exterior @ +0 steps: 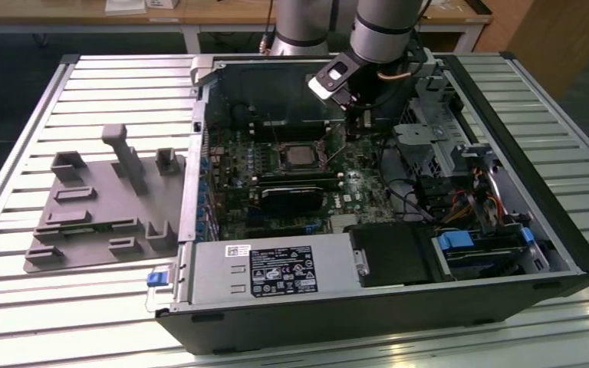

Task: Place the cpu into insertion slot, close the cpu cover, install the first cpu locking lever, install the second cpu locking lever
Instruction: 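Close the cpu cover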

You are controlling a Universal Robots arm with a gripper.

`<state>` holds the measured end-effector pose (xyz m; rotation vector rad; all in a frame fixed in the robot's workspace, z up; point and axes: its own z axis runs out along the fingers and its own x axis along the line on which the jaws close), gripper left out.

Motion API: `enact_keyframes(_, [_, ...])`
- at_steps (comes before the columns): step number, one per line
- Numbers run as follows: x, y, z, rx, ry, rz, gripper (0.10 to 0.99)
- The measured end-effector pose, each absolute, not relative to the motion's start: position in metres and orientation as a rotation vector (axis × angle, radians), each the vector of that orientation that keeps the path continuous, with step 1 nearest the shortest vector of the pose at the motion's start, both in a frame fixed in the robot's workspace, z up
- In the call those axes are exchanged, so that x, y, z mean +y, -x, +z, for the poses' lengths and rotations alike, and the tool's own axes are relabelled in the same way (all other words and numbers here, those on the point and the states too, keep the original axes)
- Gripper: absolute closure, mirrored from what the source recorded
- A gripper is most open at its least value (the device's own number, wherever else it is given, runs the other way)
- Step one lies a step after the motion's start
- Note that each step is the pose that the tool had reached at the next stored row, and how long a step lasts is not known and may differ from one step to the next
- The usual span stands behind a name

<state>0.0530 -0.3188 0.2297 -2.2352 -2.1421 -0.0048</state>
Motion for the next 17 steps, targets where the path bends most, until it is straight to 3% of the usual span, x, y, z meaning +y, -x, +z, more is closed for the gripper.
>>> enact_keyframes(17, [-0.319, -0.016, 0.23, -2.149, 2.242, -0.022, 0.984])
